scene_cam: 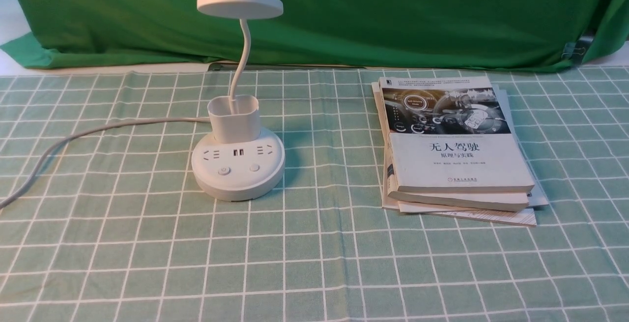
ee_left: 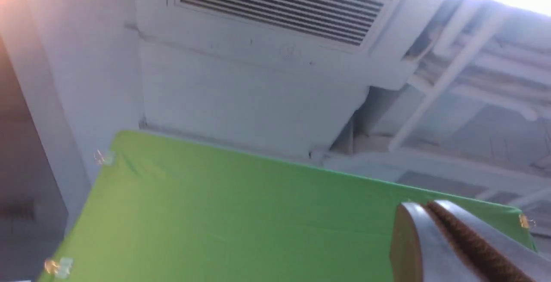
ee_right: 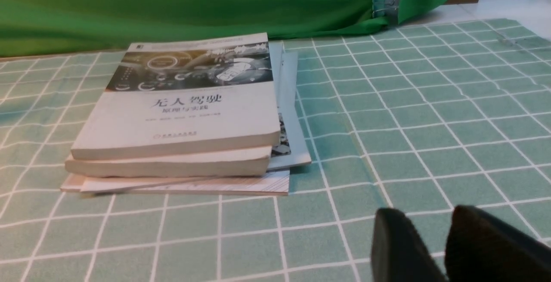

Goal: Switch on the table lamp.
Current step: 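Press the power button on the lamp base to turn the lamp on with the left gripper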

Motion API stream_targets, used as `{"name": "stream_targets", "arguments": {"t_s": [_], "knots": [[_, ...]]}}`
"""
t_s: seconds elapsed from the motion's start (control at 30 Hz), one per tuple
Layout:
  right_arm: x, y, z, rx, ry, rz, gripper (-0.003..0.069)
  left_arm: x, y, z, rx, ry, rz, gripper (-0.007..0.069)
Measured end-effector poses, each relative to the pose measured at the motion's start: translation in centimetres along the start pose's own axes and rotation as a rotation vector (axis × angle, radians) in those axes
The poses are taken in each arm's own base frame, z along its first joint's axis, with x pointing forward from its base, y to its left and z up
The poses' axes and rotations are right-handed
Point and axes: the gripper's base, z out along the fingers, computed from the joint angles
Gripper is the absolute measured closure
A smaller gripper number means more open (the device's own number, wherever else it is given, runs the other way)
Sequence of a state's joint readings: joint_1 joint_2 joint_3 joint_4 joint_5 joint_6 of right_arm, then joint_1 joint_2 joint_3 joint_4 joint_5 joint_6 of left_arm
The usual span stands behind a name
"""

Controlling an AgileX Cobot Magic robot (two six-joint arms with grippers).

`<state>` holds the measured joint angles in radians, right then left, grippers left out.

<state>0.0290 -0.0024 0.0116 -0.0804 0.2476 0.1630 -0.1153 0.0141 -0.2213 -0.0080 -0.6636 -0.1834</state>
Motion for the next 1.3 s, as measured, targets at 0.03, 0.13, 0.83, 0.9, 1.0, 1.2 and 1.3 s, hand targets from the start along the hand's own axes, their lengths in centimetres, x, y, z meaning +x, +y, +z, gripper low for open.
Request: {"name": "stream_targets", "arguments": {"t_s": [0.03, 0.13, 0.83, 0.9, 1.0, 1.2, 1.3], "knots": [[0.0, 0.0, 0.0, 0.000, 0.000, 0.000, 0.0419, -0.9, -0.2, 1.3, -0.012, 0.067, 0.001, 0.0603], [0.0, 0.0, 0.0, 0.000, 0.000, 0.000, 0.0419, -1.9, -0.4, 4.9, -0.048, 0.337, 0.066, 0.0603], [0.0, 0.0, 0.0, 0.000, 0.000, 0.000, 0.0418, 25.5, -1.7, 6.8, 0.013, 1.837, -0.401, 0.0606], [0.0, 0.0, 0.0, 0.000, 0.000, 0.000, 0.0418, 27.6, -2.5, 7.6, 0.025, 1.872, -0.322, 0.0610], [0.0, 0.0, 0.0, 0.000, 0.000, 0.000, 0.0418, 30.1, -3.6, 8.2, 0.045, 1.915, -0.229, 0.0617], [0.0, 0.0, 0.0, 0.000, -0.001, 0.000, 0.0418, 37.2, -5.0, 10.5, 0.066, 1.946, -0.020, 0.0622], [0.0, 0.0, 0.0, 0.000, -0.001, 0.000, 0.0418, 39.3, -5.0, 10.8, 0.071, 1.973, 0.021, 0.0622]]}}
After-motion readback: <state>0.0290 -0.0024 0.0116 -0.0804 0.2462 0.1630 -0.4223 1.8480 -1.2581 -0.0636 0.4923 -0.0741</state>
